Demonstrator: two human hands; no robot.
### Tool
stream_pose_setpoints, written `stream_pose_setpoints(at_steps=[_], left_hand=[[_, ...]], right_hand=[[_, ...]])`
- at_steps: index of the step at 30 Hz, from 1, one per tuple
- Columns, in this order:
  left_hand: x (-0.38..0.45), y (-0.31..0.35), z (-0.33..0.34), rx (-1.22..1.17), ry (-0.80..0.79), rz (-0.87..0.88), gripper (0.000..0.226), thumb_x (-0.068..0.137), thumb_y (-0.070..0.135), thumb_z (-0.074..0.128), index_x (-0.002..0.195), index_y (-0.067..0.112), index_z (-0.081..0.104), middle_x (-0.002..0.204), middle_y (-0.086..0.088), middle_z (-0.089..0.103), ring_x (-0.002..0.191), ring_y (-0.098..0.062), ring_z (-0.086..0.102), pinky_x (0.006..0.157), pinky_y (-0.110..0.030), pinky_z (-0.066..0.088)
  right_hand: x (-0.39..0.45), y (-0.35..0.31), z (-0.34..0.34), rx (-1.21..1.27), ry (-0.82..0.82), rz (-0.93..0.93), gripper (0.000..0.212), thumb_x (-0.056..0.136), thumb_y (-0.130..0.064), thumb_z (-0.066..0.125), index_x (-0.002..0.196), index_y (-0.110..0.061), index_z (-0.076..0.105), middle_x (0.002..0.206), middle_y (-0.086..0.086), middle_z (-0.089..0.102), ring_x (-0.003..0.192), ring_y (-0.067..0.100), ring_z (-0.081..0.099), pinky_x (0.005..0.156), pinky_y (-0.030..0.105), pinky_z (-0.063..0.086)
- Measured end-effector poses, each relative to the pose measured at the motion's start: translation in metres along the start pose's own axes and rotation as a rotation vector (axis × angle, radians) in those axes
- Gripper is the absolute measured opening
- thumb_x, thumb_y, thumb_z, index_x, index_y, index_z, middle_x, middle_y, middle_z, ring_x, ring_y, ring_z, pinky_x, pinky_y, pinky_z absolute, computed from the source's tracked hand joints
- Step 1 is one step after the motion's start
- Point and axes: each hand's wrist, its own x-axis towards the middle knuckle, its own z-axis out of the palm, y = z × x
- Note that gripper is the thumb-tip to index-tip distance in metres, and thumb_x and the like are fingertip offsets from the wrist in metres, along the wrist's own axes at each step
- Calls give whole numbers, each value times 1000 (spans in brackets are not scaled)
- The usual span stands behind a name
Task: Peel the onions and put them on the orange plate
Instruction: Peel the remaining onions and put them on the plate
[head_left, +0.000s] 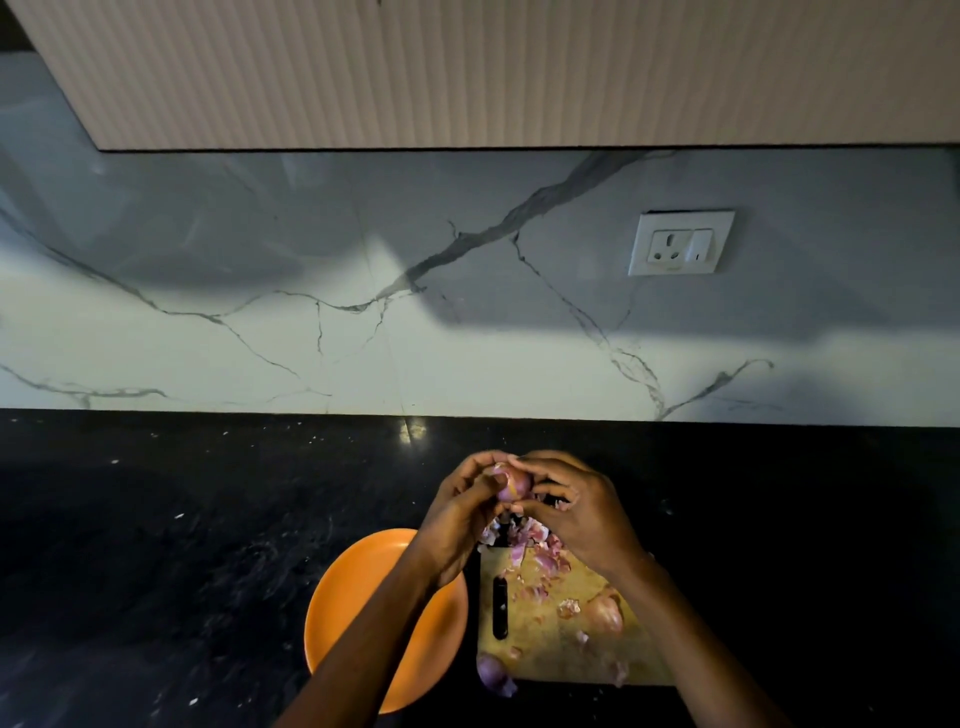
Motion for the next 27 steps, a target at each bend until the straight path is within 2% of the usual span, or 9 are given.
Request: stream_pose_setpoints(at_steps=[2,4,6,11,14,16,22,24,27], left_hand=[[-1,0,2,10,17,1,28,100,9,50,125,-2,56,120,-25,63,108,-30,64,96,-42,52],[-2,-1,6,14,44,1,27,94,14,56,117,0,57,106,-20,64,94,-23,66,84,-35,54],[-2,-1,9,10,70,-2,29,90,17,58,114,0,58,100,-16,64,88,-20,65,78,-31,55],[-2,4,6,-6,58,-37,38,95,22,50,125,1,61,120,-20,67,108,-28,66,91,-35,55],[-4,9,4,-56,20,-70,38,101,13,40,135,3,56,130,-19,65,120,-30,63,99,-36,54],[-3,10,3,-48,-7,-73,40,99,11,43,138,5,53,132,-18,64,124,-30,61,105,-37,51],[-4,12,8,-55,8,-38,37,92,16,53,127,1,57,122,-16,67,110,-24,65,94,-30,55],[-4,12,8,-41,3,-29,37,93,16,52,126,0,58,123,-15,67,110,-23,65,95,-31,55],[-4,10,9,0,6,-17,36,95,16,50,127,1,59,124,-15,67,113,-24,64,98,-32,53]], right_hand=[[-1,1,1,-24,-10,-15,56,77,-8,85,123,-35,68,122,-17,63,111,11,67,93,27,57],[-2,2,1,-81,-25,-35,54,77,-9,85,124,-29,69,121,-14,64,112,11,66,93,27,57],[-2,2,2,-112,-38,-34,53,77,-10,85,125,-27,69,122,-13,64,111,10,66,93,26,56],[1,4,2,-3,2,95,57,77,-10,86,121,-41,65,120,-9,67,106,7,68,92,29,58],[2,4,-1,125,23,178,47,80,-15,85,117,-38,68,113,-7,73,104,10,70,92,30,57],[3,1,-2,133,39,178,39,81,-18,84,114,-35,71,111,-9,74,102,11,70,90,29,57],[6,-1,-5,217,92,127,29,75,-16,83,102,-24,76,108,-6,71,99,15,71,85,23,56],[7,0,-5,231,99,120,26,75,-17,81,100,-20,76,106,-3,71,98,15,71,83,23,56],[7,1,-4,262,103,122,20,80,-7,78,99,-9,73,103,6,68,92,15,71,75,25,57]])
